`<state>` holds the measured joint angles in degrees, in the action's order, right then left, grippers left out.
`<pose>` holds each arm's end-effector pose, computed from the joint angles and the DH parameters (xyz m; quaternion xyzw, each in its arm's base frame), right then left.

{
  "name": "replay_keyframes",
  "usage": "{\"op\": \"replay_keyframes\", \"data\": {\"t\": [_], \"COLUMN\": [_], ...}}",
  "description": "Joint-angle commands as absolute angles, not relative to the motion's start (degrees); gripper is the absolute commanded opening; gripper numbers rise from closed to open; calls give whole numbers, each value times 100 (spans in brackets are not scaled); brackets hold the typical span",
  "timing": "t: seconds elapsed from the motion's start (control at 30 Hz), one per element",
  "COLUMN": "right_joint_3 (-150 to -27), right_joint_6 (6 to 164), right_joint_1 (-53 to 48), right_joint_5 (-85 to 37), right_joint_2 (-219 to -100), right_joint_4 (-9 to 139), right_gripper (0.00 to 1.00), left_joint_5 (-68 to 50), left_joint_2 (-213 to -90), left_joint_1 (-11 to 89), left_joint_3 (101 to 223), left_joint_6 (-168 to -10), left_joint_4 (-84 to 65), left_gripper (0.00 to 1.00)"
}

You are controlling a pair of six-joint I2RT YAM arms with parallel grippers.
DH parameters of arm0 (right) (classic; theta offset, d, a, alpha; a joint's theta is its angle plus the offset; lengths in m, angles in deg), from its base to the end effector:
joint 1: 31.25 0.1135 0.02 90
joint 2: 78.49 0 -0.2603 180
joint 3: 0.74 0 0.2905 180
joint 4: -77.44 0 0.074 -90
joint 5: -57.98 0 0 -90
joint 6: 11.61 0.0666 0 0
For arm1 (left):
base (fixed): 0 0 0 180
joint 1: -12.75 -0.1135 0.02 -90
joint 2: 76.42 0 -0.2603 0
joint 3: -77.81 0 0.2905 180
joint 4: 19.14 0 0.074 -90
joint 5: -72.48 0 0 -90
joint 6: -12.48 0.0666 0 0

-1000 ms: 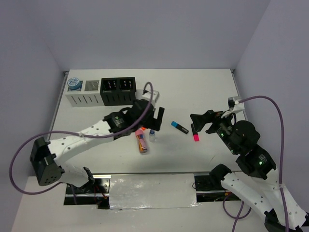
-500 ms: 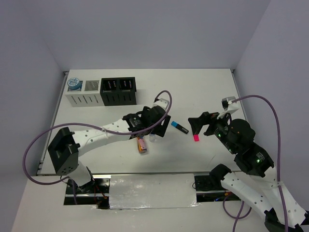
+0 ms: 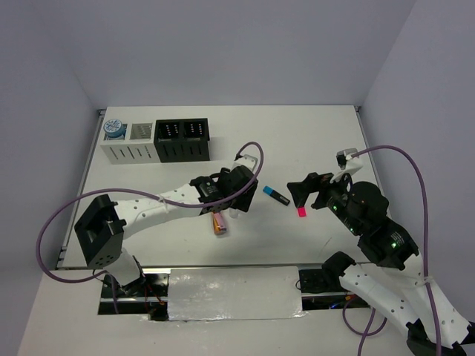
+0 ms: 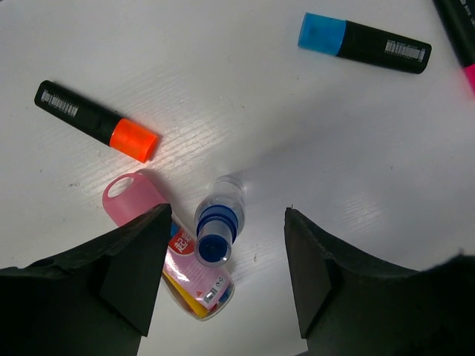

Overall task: Sort the stationery into containers
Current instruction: Pick up the stationery from the center of the board.

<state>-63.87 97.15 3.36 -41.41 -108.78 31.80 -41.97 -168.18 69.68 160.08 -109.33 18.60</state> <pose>0.1507 0.0908 0.3714 -0.0568 0.7785 0.2221 0.5843 0.2446 -0.3251 0.2270 0.1225 0.9050 -0.1083 0.3926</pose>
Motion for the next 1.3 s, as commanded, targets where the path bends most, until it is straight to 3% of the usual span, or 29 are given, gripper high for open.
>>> {"op": "replay_keyframes", "data": {"t": [0.0,0.43,0.53,0.63,0.67,0.73,0.77,0.97,1.07,1.27], "right_joint_3": [-6399,-6320,-6285,-6285,-6285,-6303,-6303,-6364,-6347,-6320], "right_joint_6": [9640,9658,9667,9684,9676,9676,9676,9658,9658,9649], "right_joint_1": [329,329,320,320,320,320,320,320,320,320], "right_joint_5": [-4081,-3993,-3993,-4011,-4011,-4019,-4020,-4072,-4064,-4011], "right_joint_2": [-10908,-10899,-10882,-10873,-10873,-10873,-10881,-10908,-10925,-11005], "right_joint_4": [3326,3397,3423,3423,3423,3432,3423,3423,3467,3546], "right_gripper": [100,100,100,100,100,100,100,100,100,100], "left_joint_5": [-4301,-4213,-4152,-4073,-4064,-4038,-4029,-4467,-4802,-4138], "left_joint_2": [-16853,-16941,-16976,-16993,-17002,-17011,-17002,-16686,-16354,-15622], "left_joint_1": [6944,6821,6813,6813,6813,6813,6813,6725,6085,3757], "left_joint_3": [15952,15785,15750,15741,15750,15785,15829,16459,16908,17673], "left_joint_6": [-11013,-11048,-11048,-11021,-11021,-11021,-11021,-11100,-11258,-10960], "left_joint_4": [1827,1844,1792,1757,1756,1774,1783,2256,2802,2890], "left_gripper": [73,66,60,40,26,14,0,0,0,0]}}
